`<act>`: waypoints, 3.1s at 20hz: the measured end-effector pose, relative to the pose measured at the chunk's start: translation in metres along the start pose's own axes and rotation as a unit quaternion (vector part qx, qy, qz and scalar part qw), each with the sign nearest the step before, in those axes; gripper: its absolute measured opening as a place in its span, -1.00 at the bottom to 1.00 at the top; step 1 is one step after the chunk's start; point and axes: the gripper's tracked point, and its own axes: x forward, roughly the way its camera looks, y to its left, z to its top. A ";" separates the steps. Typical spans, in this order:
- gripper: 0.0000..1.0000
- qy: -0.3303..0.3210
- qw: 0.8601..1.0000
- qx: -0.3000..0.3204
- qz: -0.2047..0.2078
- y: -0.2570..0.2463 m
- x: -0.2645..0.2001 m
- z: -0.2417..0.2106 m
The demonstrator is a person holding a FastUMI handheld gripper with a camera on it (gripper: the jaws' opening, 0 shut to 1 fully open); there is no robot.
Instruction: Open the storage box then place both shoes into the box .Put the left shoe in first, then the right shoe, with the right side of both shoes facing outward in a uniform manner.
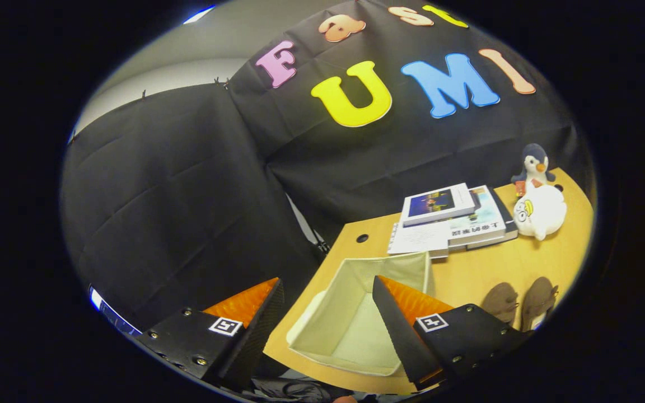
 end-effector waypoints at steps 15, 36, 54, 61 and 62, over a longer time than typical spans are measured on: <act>0.95 0.055 0.987 -0.010 -0.149 -0.172 -0.051 -0.040; 0.74 0.209 0.947 0.082 -0.228 -0.267 -0.047 -0.183; -0.98 0.229 0.925 0.203 -0.225 -0.267 -0.045 -0.188; -0.98 0.182 0.943 0.201 -0.194 -0.231 -0.038 -0.128; -0.98 0.174 0.945 0.202 -0.189 -0.224 -0.036 -0.117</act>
